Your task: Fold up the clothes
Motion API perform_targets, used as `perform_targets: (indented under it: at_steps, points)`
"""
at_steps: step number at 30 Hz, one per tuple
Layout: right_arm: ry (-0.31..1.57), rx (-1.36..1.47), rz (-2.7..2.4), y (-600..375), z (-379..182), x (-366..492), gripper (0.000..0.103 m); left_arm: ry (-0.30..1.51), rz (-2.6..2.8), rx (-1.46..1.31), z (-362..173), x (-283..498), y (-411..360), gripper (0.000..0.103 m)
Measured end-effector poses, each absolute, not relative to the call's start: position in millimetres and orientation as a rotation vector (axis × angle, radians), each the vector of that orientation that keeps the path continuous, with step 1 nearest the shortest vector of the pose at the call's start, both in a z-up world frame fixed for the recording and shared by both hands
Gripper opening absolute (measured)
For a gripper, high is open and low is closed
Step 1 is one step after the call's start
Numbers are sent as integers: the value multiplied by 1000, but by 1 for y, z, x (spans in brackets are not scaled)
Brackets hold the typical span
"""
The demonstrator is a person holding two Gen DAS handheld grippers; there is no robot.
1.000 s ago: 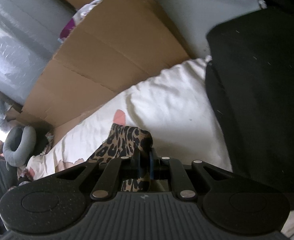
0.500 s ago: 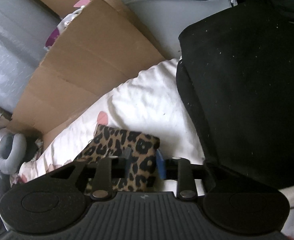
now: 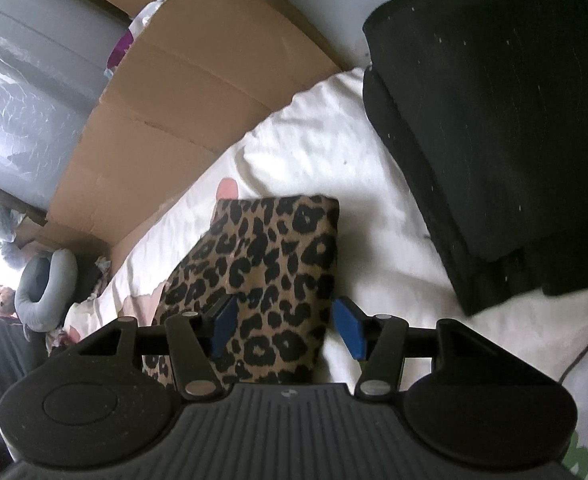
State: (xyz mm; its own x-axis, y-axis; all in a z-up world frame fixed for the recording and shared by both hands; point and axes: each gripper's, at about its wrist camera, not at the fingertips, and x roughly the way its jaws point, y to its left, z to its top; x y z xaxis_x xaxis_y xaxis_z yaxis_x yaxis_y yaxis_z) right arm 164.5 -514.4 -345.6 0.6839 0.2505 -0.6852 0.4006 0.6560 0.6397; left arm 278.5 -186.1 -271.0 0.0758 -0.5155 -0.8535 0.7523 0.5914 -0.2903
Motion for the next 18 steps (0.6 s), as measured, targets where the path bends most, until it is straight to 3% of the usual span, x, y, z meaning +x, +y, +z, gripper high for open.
perform_targets:
  at_steps: [11, 18]
  points:
    - [908, 905, -58, -488, -363, 154, 61, 971, -983, 414, -296, 302, -208, 36]
    - [929, 894, -59, -480, -368, 152, 62, 1000, -972, 414, -327, 318, -218, 36]
